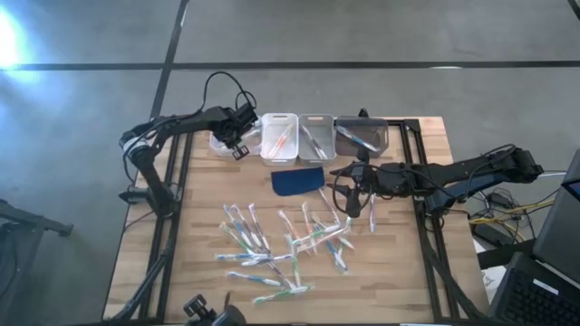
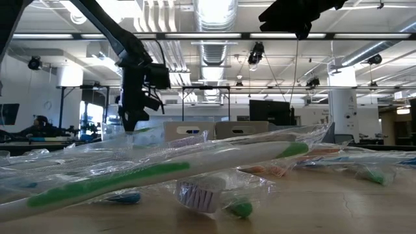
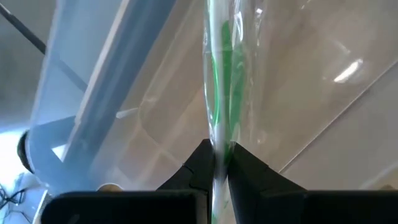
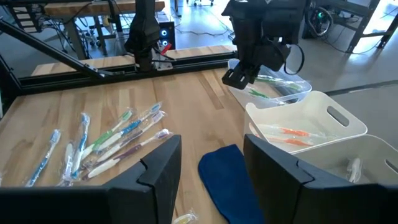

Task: Pick & Place Toothbrushes
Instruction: Put the green toothbrush into the transparent bin

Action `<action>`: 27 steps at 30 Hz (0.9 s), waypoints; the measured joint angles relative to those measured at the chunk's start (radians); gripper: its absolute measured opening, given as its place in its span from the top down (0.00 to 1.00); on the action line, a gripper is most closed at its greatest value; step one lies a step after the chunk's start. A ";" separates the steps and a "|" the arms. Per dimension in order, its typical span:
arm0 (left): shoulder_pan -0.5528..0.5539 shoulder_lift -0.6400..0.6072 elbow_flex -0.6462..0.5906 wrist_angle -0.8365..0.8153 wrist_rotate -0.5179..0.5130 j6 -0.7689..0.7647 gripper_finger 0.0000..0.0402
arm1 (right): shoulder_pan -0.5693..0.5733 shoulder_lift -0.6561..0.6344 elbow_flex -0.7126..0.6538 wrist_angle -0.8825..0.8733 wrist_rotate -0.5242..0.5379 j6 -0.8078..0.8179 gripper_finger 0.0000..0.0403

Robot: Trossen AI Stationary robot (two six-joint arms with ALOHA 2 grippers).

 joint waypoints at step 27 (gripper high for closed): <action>0.008 0.045 0.000 0.015 -0.009 0.024 0.67 | 0.000 0.000 -0.002 0.000 0.000 0.000 0.59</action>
